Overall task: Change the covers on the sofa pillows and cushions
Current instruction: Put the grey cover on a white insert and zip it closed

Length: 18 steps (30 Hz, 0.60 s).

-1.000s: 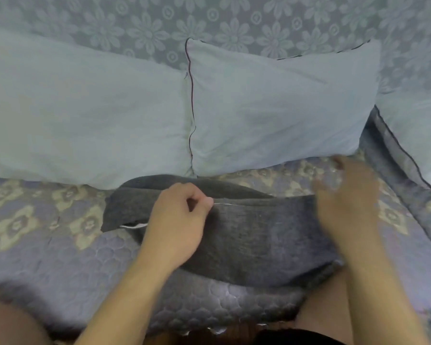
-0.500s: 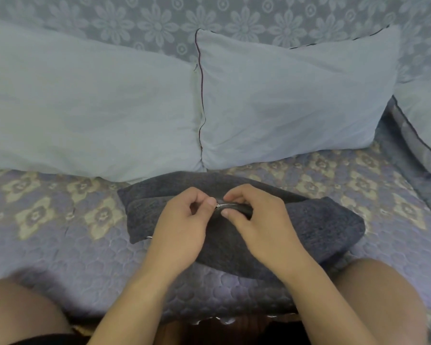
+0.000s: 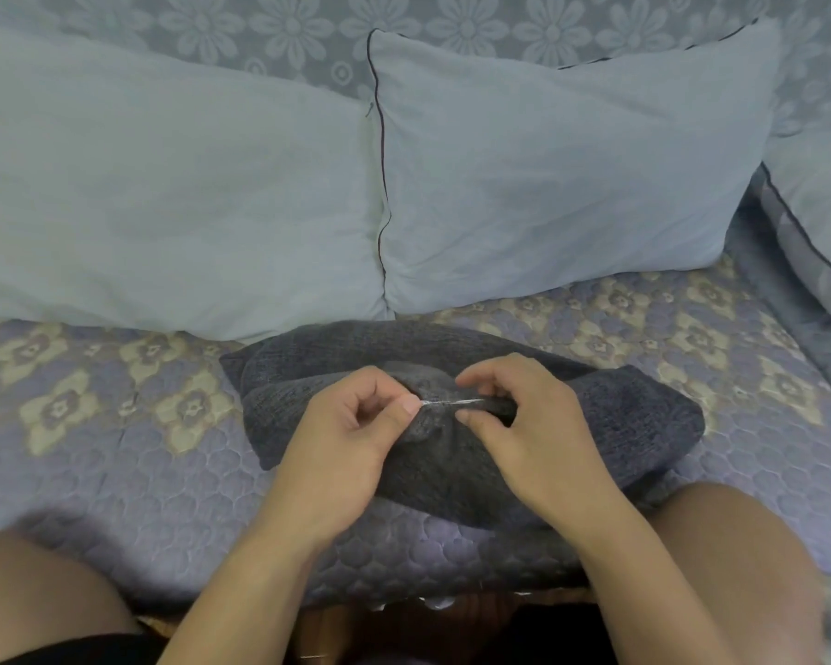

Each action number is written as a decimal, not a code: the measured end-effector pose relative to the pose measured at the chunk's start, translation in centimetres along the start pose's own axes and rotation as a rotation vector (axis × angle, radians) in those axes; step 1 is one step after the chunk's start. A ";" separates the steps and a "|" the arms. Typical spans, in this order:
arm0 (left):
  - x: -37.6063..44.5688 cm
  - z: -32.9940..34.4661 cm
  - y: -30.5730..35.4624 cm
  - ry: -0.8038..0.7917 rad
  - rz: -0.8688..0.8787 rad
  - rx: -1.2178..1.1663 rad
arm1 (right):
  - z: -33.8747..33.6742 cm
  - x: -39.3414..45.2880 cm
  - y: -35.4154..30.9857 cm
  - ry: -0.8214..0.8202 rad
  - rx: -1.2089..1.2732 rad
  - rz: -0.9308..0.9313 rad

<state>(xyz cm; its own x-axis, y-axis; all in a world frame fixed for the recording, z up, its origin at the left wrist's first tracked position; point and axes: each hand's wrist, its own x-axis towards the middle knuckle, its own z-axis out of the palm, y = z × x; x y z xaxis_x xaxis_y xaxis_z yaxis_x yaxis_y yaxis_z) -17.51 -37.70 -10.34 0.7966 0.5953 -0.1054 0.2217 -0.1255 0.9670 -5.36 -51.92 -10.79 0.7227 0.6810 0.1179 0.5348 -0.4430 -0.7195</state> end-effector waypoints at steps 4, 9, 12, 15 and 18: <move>0.0 0.0 0.4 0.035 0.009 -0.052 | 1.0 -0.3 -1.1 0.040 0.044 -0.126; -0.3 -0.1 0.6 0.021 0.006 -0.060 | 1.7 -0.2 -1.4 0.064 0.095 -0.119; -0.4 0.1 0.5 0.055 -0.026 -0.035 | 1.6 -0.2 -1.4 0.059 0.108 -0.100; -0.3 0.4 0.7 0.110 -0.003 -0.029 | 1.5 -0.2 -1.5 0.059 0.079 -0.124; -0.3 0.5 1.1 0.141 0.035 -0.011 | 1.4 -0.3 -1.5 0.045 -0.024 -0.181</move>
<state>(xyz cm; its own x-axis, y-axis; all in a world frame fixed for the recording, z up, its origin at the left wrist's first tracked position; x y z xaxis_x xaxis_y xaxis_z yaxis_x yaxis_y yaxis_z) -17.27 -38.40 -9.37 0.7165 0.6965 -0.0385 0.1881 -0.1398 0.9722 -6.97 -50.60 -10.71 0.6323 0.7242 0.2754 0.6680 -0.3295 -0.6673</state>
